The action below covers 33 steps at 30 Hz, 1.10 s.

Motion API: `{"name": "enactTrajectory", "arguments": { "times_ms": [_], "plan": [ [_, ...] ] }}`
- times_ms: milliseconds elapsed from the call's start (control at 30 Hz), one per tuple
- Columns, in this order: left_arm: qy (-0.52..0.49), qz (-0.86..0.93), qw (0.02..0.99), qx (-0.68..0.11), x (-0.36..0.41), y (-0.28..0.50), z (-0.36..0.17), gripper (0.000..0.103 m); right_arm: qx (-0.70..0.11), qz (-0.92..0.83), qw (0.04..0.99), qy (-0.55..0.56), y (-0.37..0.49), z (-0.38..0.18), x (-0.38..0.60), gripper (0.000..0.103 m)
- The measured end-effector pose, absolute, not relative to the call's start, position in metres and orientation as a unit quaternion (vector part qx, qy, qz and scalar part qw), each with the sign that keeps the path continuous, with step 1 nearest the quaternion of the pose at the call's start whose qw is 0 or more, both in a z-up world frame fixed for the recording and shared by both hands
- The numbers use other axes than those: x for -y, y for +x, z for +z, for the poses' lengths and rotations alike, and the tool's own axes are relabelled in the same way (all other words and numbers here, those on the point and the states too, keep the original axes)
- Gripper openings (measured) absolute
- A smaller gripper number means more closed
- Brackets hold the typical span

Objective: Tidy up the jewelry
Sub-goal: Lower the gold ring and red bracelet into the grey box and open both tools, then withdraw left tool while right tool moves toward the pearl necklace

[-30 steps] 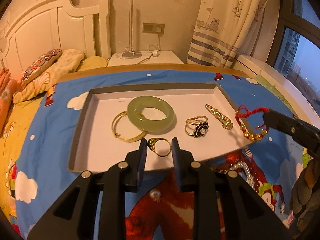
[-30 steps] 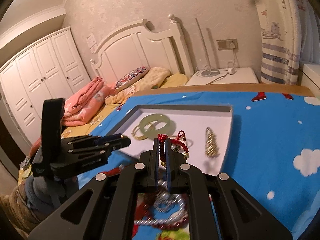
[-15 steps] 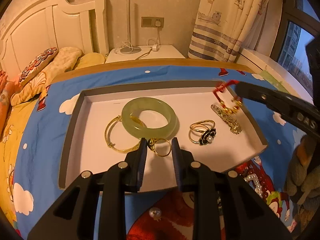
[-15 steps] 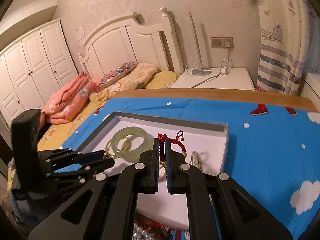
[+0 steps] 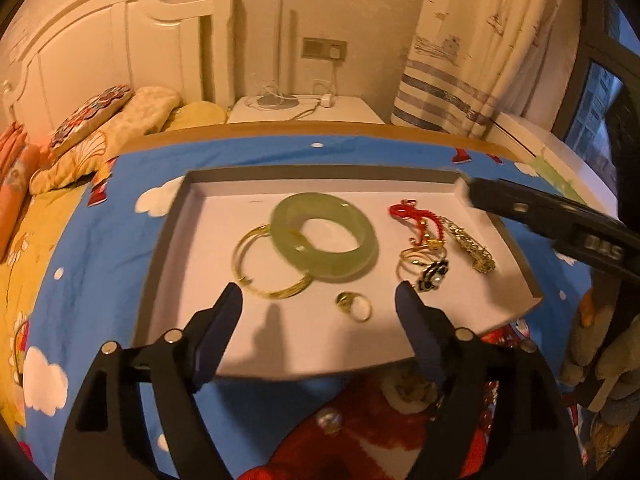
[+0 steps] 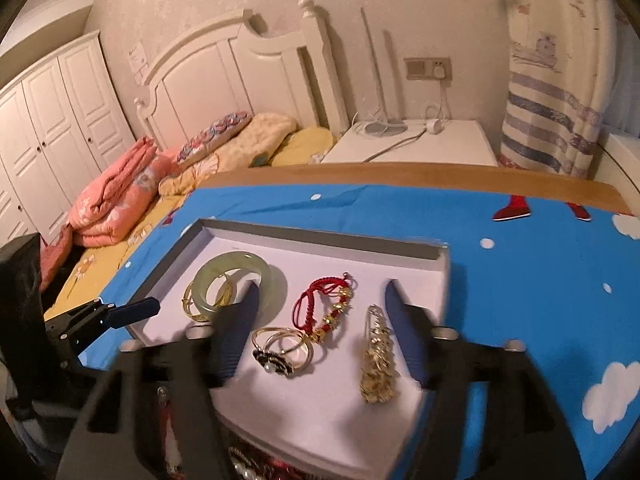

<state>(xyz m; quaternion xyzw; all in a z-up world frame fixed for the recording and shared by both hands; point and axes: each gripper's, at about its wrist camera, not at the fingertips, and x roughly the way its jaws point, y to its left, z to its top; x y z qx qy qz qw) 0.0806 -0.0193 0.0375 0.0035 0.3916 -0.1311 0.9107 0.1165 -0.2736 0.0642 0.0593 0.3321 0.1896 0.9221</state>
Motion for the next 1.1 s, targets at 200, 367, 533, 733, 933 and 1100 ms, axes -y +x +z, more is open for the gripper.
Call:
{"name": "enactTrajectory", "arguments": {
  "times_ms": [200,367,533,733,933,1100],
  "plan": [
    [-0.043,-0.097,0.918,-0.383,-0.019,0.052,0.04,0.089,-0.316,0.188,0.927,0.068,0.077,0.069,0.295,0.065],
    [-0.062,-0.069,0.919,-0.384,-0.054,0.015,0.039,0.094,-0.319,0.19,0.926,0.072,0.035,0.062,0.315,0.064],
    [-0.058,-0.054,0.914,-0.397,-0.075,-0.009,0.027,0.098,-0.346,0.204,0.916,0.028,-0.001,0.049,0.307,0.052],
    [-0.119,-0.066,0.896,-0.423,-0.096,-0.002,0.01,0.099,-0.363,0.214,0.907,-0.029,-0.004,0.037,0.276,0.037],
    [-0.119,-0.07,0.896,-0.423,-0.093,-0.002,0.009,0.1,-0.363,0.205,0.9,-0.129,0.006,0.026,0.24,0.025],
    [-0.115,-0.069,0.896,-0.424,-0.091,-0.001,0.009,0.1,-0.372,0.233,0.886,-0.15,0.016,0.02,0.231,0.016]
  ]
}}
